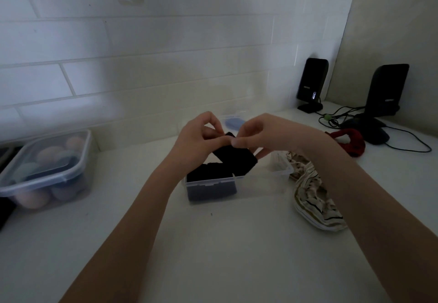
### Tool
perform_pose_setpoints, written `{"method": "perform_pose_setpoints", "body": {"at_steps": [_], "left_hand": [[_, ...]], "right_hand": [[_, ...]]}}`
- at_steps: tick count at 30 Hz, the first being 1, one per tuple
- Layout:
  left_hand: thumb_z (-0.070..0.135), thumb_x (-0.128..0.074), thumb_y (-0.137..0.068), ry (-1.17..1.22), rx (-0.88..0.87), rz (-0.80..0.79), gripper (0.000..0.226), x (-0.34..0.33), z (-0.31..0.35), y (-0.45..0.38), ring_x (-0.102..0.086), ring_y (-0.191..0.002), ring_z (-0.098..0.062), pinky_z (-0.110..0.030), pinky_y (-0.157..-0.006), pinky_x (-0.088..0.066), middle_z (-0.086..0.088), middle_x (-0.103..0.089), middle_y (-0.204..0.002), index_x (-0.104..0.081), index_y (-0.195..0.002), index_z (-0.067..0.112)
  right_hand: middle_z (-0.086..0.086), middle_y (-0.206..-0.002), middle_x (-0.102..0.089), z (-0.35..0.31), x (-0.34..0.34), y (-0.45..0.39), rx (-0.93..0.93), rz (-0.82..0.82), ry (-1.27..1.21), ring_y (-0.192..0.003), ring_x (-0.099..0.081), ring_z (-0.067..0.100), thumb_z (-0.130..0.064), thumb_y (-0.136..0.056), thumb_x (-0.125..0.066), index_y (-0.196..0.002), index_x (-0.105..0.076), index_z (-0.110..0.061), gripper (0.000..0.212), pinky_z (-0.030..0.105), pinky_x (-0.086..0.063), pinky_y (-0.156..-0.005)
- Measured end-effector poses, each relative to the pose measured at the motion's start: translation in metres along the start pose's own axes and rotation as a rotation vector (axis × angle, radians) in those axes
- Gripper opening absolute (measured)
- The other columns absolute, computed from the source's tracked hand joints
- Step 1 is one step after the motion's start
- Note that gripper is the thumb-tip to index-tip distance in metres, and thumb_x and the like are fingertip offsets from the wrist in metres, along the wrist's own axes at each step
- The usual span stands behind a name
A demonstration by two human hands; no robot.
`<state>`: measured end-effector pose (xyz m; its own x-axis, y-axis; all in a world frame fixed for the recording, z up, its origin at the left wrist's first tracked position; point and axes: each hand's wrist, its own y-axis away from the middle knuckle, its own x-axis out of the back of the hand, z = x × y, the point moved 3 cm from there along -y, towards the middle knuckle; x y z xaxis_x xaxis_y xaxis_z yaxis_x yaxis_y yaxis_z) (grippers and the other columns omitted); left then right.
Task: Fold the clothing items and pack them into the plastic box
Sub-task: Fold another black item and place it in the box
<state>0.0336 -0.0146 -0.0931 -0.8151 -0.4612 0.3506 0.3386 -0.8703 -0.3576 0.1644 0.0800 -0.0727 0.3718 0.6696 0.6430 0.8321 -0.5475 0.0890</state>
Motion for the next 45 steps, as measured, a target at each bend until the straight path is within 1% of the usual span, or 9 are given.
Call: {"method": "perform_pose_setpoints", "body": {"at_steps": [4,11,15,20,28,31,33,37,45], "left_hand": [[0.018,-0.07,-0.08,-0.043,0.0,-0.038,0.02,-0.003,0.002,0.003,-0.065,-0.055,-0.007,-0.015,-0.055,-0.048,0.005,-0.073,-0.061,-0.051,-0.08,0.014],[0.005,-0.074,-0.074,-0.09,-0.041,-0.168,0.036,-0.009,0.003,0.004,-0.067,-0.096,-0.006,-0.023,-0.081,-0.056,0.013,-0.06,-0.111,-0.056,-0.093,0.03],[-0.002,-0.07,-0.076,-0.274,-0.075,-0.159,0.029,-0.011,-0.001,0.004,-0.065,-0.097,-0.005,-0.021,-0.081,-0.055,0.01,-0.064,-0.098,-0.061,-0.089,0.022],[0.007,-0.072,-0.075,-0.625,-0.211,-0.133,0.015,-0.008,0.0,0.002,-0.059,-0.08,-0.01,-0.023,-0.07,-0.049,0.006,-0.061,-0.085,-0.068,-0.085,0.018],[0.007,-0.057,-0.083,-0.715,-0.15,-0.204,0.025,-0.013,0.002,0.006,-0.063,-0.076,-0.012,-0.03,-0.08,-0.053,0.0,-0.074,-0.091,-0.075,-0.094,0.02],[0.021,-0.065,-0.079,-0.701,-0.114,-0.277,0.018,-0.013,0.001,0.008,-0.064,-0.075,-0.01,-0.032,-0.076,-0.054,0.002,-0.073,-0.088,-0.075,-0.092,0.027],[0.03,-0.07,-0.076,-0.716,-0.059,-0.377,0.017,-0.014,-0.002,0.01,-0.064,-0.076,-0.011,-0.032,-0.075,-0.054,0.003,-0.072,-0.087,-0.075,-0.092,0.029],[0.027,-0.071,-0.079,-0.742,-0.005,-0.422,0.02,-0.014,-0.001,0.01,-0.061,-0.078,-0.011,-0.022,-0.074,-0.049,0.004,-0.072,-0.091,-0.074,-0.099,0.027],[0.034,-0.063,-0.084,-0.885,0.031,-0.417,0.03,-0.019,0.001,0.01,-0.059,-0.087,-0.012,-0.022,-0.075,-0.041,0.004,-0.07,-0.104,-0.068,-0.112,0.024]], "right_hand": [[0.007,-0.08,-0.07,0.006,0.001,0.001,-0.057,-0.07,-0.05,-0.07,-0.069,0.015,-0.02,-0.08,-0.072,-0.089,-0.068,-0.009,0.015,0.024,-0.059,-0.066],[0.009,-0.067,-0.073,0.01,0.008,0.005,-0.261,-0.076,-0.112,-0.059,-0.071,0.014,-0.018,-0.086,-0.066,-0.094,-0.067,0.005,0.024,0.02,-0.058,-0.056],[-0.002,-0.059,-0.065,0.011,0.007,0.008,-0.317,-0.043,0.344,-0.045,-0.06,0.006,-0.035,-0.085,-0.065,-0.075,-0.068,-0.008,0.029,0.013,-0.044,-0.043],[0.0,-0.069,-0.057,0.01,-0.011,0.003,-0.313,-0.078,0.646,-0.072,-0.058,0.019,-0.041,-0.086,-0.062,-0.067,-0.053,-0.014,0.034,0.028,-0.05,-0.076],[0.0,-0.07,-0.052,0.009,-0.026,-0.003,-0.314,-0.069,0.681,-0.068,-0.051,0.016,-0.041,-0.084,-0.063,-0.08,-0.054,-0.012,0.031,0.027,-0.042,-0.067],[0.007,-0.099,-0.061,0.002,-0.029,-0.003,-0.266,-0.073,0.694,-0.087,-0.051,0.018,-0.032,-0.088,-0.061,-0.11,-0.061,-0.008,0.032,0.025,-0.045,-0.071],[0.008,-0.111,-0.06,-0.004,-0.029,-0.004,-0.211,-0.07,0.678,-0.088,-0.048,0.017,-0.022,-0.089,-0.061,-0.109,-0.057,-0.007,0.025,0.015,-0.038,-0.058],[0.003,-0.101,-0.063,-0.006,-0.032,-0.007,-0.108,-0.047,0.624,-0.082,-0.055,0.015,-0.016,-0.082,-0.07,-0.1,-0.059,-0.021,0.021,0.017,-0.047,-0.064],[0.001,-0.082,-0.069,0.001,-0.026,-0.002,-0.197,-0.176,0.592,-0.071,-0.068,0.013,-0.018,-0.079,-0.073,-0.124,-0.059,-0.024,0.048,0.019,-0.055,-0.063]]}}
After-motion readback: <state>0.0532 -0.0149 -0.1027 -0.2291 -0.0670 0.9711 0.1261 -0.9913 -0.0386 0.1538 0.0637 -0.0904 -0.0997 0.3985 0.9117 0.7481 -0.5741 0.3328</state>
